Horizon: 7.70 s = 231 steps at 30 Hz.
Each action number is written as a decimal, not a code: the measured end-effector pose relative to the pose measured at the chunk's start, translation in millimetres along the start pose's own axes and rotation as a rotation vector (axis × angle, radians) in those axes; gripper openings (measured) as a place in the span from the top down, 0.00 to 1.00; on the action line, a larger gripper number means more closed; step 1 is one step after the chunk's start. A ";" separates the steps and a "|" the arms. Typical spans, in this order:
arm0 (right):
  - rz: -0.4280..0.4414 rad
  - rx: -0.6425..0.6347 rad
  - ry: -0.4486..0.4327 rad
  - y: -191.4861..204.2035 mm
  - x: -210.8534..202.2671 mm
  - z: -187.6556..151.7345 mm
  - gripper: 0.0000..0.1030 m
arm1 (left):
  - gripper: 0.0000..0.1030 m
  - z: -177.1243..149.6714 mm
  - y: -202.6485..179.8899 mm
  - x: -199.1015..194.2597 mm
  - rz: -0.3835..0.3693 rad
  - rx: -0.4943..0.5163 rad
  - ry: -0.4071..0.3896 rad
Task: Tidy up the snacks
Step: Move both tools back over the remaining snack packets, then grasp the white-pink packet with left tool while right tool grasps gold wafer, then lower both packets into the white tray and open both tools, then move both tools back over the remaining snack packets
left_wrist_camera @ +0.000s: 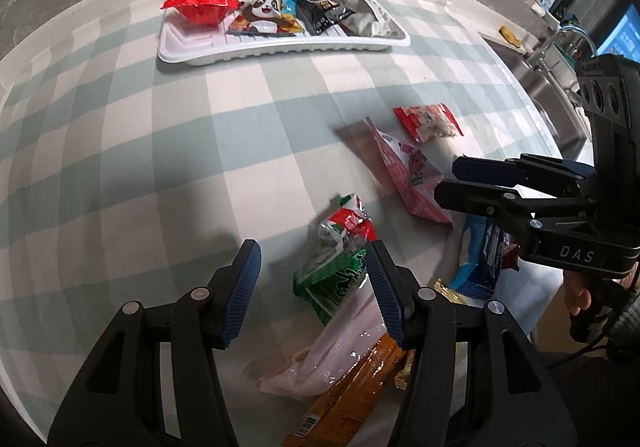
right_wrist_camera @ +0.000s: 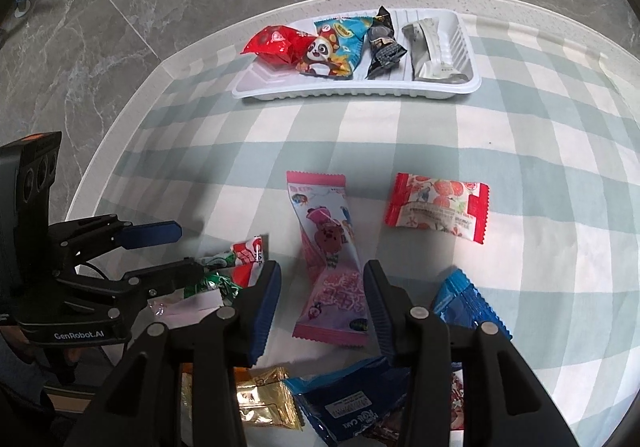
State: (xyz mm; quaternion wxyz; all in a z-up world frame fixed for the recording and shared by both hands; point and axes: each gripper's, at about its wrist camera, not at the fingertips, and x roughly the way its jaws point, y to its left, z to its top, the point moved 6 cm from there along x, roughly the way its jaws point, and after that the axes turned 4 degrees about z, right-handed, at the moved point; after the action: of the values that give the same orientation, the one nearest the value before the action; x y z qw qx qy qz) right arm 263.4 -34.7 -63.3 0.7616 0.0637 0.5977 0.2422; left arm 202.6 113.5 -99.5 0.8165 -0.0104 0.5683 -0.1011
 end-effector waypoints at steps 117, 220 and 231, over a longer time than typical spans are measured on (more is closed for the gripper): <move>0.362 0.404 -0.041 -30.4 -21.0 79.4 0.69 | 0.77 105.8 50.3 -28.7 -0.199 0.075 -0.064; 0.048 0.471 -0.057 -43.5 -55.0 -59.1 0.47 | 0.57 4.8 14.8 -17.2 -0.023 0.249 0.005; 0.080 0.634 -0.061 -56.5 -37.5 -62.7 0.44 | 0.57 -22.5 11.1 -14.1 -0.027 0.299 0.032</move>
State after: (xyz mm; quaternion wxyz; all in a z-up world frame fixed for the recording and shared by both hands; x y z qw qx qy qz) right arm 214.7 -112.9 -69.5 0.7114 0.3286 0.6171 0.0716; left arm 178.7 129.0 -95.8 0.7984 0.1052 0.5596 -0.1958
